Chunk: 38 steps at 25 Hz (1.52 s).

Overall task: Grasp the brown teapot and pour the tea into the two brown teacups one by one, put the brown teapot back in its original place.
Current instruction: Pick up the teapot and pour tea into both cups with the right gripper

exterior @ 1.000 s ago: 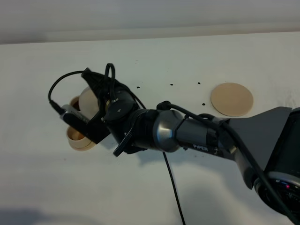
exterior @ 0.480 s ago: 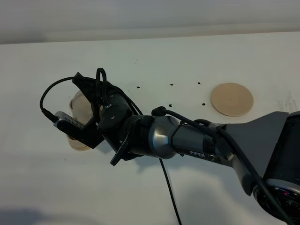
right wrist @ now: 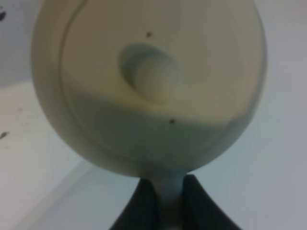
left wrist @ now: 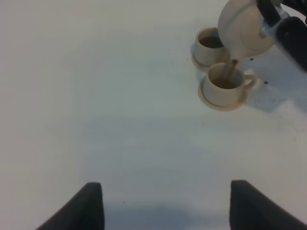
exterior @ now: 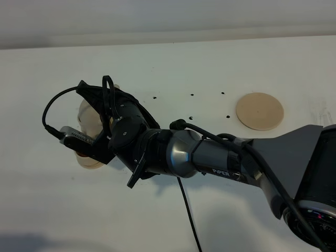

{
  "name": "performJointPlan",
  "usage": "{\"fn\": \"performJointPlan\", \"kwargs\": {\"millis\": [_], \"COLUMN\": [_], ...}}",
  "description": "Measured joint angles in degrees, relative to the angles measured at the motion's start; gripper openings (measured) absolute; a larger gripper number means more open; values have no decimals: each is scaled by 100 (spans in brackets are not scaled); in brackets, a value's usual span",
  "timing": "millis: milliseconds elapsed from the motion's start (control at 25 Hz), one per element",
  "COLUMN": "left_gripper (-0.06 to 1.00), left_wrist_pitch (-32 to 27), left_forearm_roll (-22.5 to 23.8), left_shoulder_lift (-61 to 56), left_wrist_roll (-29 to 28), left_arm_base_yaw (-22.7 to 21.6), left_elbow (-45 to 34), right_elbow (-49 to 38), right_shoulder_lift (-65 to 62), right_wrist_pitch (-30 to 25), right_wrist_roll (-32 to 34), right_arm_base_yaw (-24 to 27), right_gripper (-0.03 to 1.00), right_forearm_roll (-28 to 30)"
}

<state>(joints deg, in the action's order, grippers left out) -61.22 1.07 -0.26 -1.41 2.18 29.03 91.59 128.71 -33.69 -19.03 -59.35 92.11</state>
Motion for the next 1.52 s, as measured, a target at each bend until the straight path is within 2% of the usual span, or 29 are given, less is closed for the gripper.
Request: {"fn": "performJointPlan", "kwargs": {"millis": [600, 1520], "left_gripper": [53, 53], "left_wrist_pitch": [0, 0], "left_forearm_roll": [0, 0], "left_shoulder_lift": [0, 0], "left_wrist_roll": [0, 0], "left_arm_base_yaw": [0, 0], "left_elbow": [0, 0], "right_elbow": [0, 0], "right_shoulder_lift": [0, 0], "right_wrist_pitch": [10, 22], "right_wrist_roll": [-47, -99], "right_arm_base_yaw": [0, 0], "right_gripper": [9, 9], "right_forearm_roll": [616, 662]}}
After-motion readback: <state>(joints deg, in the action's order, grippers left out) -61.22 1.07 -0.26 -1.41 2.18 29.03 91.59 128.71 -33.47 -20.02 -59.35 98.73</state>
